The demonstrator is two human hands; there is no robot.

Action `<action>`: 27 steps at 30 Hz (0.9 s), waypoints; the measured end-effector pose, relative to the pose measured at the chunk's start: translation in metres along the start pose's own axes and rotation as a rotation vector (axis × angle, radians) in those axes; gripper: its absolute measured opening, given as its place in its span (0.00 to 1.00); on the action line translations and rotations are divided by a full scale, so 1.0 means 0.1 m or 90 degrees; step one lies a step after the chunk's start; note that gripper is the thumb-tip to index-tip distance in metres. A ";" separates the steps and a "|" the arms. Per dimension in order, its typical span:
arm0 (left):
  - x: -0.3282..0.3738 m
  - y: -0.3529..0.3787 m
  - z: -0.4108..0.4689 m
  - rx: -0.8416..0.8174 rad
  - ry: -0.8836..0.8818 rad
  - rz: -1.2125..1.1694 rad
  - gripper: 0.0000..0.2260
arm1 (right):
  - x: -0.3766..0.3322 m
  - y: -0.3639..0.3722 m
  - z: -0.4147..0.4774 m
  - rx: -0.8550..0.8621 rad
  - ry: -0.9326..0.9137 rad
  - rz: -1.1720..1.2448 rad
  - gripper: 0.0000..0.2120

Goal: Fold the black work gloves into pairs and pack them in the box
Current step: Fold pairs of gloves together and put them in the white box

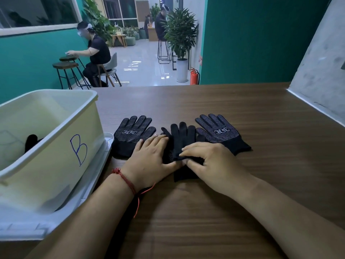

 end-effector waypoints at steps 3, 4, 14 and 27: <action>0.03 -0.03 -0.01 -0.010 -0.007 -0.010 0.47 | 0.02 -0.05 0.02 0.000 -0.005 0.040 0.10; 0.04 -0.04 -0.01 -0.016 -0.009 -0.016 0.46 | 0.03 -0.06 0.01 -0.004 -0.008 0.046 0.10; -0.02 0.00 0.00 -0.002 -0.009 -0.026 0.49 | -0.05 -0.14 -0.03 -0.012 -0.055 -0.026 0.11; -0.02 0.00 0.00 -0.022 -0.023 -0.042 0.49 | -0.04 -0.09 -0.03 -0.041 -0.081 -0.003 0.05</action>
Point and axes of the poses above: each hand's wrist, its own z-axis towards the middle knuckle, its own y-axis out of the palm, x = y × z, the point moved 4 cm from there along z, towards the middle knuckle, and after that the axes turned 13 degrees about y, right-handed, at the moved point
